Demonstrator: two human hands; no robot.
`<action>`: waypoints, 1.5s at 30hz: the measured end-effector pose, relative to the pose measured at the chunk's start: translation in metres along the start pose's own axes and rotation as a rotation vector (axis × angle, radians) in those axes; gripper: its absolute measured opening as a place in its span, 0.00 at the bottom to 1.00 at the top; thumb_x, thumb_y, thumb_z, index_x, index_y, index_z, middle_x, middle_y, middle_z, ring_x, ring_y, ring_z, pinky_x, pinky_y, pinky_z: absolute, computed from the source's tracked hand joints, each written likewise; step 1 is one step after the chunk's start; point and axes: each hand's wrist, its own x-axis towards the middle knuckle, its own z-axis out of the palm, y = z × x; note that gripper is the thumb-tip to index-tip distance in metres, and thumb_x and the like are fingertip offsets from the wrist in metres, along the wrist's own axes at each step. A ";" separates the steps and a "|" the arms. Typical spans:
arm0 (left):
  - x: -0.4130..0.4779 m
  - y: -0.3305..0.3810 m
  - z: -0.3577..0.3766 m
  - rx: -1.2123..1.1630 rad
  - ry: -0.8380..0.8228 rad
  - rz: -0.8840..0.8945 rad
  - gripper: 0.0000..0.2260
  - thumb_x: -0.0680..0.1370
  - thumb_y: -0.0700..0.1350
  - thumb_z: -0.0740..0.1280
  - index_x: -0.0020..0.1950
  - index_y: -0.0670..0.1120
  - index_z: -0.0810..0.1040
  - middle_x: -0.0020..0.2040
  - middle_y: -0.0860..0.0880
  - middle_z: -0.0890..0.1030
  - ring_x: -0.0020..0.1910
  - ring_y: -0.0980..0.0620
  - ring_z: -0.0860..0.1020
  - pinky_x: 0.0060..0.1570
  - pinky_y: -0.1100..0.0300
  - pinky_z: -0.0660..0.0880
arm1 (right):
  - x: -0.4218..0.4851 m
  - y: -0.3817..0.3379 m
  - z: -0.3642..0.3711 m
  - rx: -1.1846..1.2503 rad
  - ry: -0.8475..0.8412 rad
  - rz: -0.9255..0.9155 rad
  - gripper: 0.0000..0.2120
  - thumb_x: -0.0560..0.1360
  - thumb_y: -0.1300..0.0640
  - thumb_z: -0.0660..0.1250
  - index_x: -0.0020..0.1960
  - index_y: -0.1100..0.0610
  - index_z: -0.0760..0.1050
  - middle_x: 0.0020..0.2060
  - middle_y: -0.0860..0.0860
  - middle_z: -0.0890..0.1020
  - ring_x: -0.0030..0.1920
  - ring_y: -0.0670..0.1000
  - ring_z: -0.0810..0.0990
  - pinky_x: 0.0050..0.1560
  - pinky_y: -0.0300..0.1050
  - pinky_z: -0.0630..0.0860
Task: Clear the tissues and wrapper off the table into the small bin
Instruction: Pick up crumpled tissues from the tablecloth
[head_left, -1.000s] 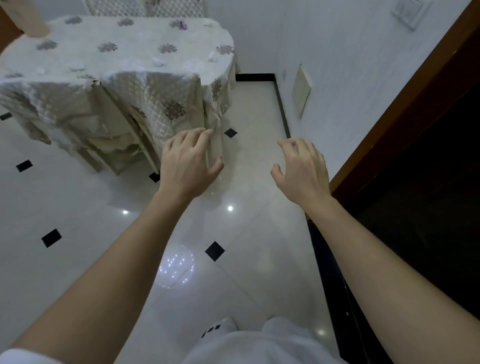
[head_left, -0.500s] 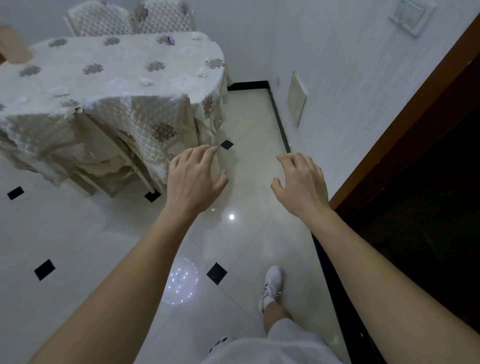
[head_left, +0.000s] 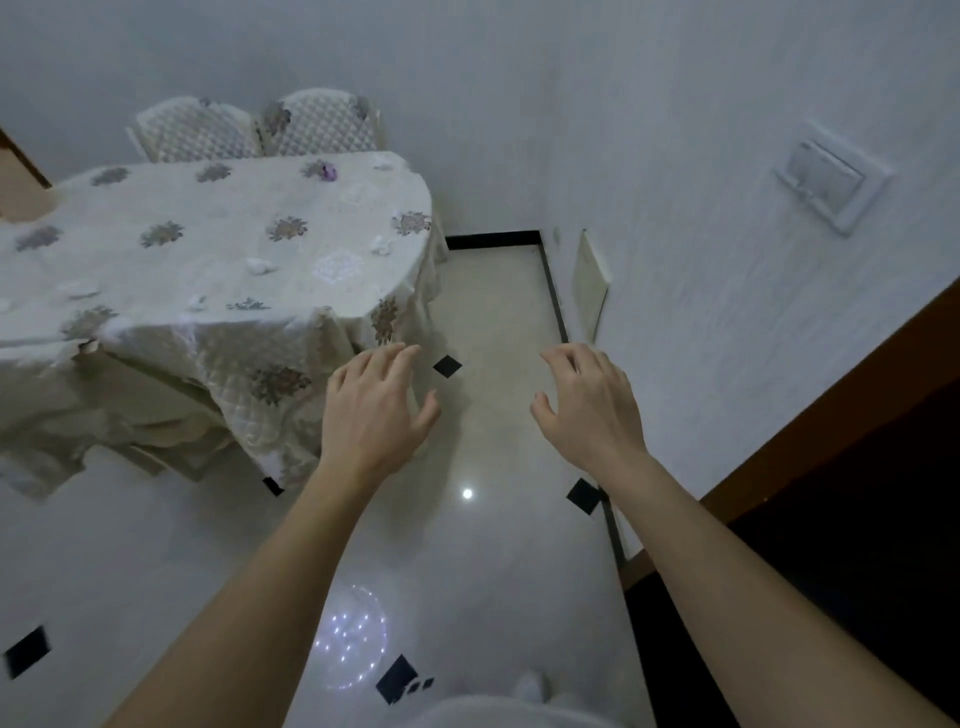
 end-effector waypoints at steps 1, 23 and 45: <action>0.012 0.003 0.003 0.002 0.006 -0.008 0.26 0.75 0.60 0.56 0.70 0.50 0.71 0.68 0.49 0.75 0.67 0.47 0.71 0.64 0.46 0.69 | 0.012 0.007 0.002 0.000 -0.006 -0.005 0.20 0.73 0.51 0.64 0.64 0.56 0.74 0.59 0.53 0.78 0.58 0.55 0.75 0.55 0.51 0.75; 0.303 -0.063 0.126 -0.039 -0.022 -0.113 0.24 0.76 0.58 0.61 0.69 0.48 0.72 0.67 0.48 0.75 0.67 0.46 0.72 0.64 0.46 0.69 | 0.328 0.058 0.115 0.045 -0.089 -0.059 0.21 0.75 0.52 0.64 0.65 0.58 0.73 0.60 0.57 0.78 0.60 0.56 0.75 0.56 0.50 0.74; 0.590 -0.134 0.247 -0.039 -0.111 -0.232 0.24 0.75 0.58 0.61 0.68 0.48 0.75 0.66 0.49 0.78 0.65 0.46 0.75 0.61 0.47 0.71 | 0.647 0.104 0.250 0.121 -0.200 -0.089 0.19 0.75 0.53 0.63 0.64 0.58 0.74 0.58 0.55 0.79 0.56 0.55 0.77 0.52 0.50 0.77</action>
